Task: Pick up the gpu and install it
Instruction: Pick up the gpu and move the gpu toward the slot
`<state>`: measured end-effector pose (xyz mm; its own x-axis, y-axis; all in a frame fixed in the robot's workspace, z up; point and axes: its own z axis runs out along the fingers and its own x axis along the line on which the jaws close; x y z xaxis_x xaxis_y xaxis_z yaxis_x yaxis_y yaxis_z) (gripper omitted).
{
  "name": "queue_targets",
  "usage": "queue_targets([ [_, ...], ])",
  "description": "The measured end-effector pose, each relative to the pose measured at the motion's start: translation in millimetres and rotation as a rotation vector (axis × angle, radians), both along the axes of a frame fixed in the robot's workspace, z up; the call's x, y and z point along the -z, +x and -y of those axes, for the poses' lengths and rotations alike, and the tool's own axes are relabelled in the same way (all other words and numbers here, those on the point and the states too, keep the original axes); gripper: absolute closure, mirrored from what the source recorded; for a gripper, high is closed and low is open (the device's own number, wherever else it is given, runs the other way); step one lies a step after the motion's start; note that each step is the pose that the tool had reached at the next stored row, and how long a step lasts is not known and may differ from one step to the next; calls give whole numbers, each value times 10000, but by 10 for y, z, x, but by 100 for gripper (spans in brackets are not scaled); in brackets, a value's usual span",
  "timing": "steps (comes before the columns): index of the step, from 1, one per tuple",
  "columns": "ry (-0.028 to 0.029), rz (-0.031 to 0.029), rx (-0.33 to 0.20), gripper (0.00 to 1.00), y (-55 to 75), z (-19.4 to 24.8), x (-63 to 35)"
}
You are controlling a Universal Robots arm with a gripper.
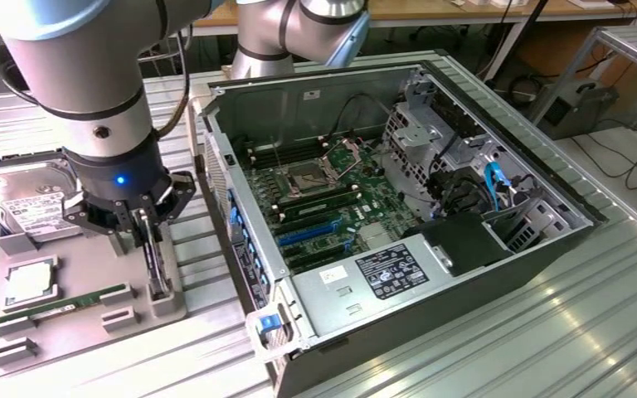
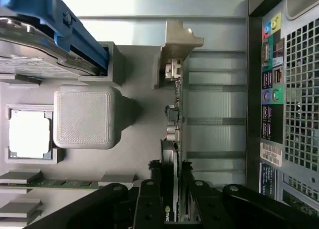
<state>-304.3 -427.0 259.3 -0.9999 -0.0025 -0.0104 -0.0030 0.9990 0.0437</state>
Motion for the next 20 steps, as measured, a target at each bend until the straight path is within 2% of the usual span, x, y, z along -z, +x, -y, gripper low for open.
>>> queue_targets([
  [5,0,2,0,74,0,11,-210],
  [9,-1,2,0,74,0,24,-426],
  [10,-1,2,-1,74,0,32,-508],
  [14,-1,2,0,74,1,57,-724],
  [20,-1,1,-1,74,2,104,-1002],
])
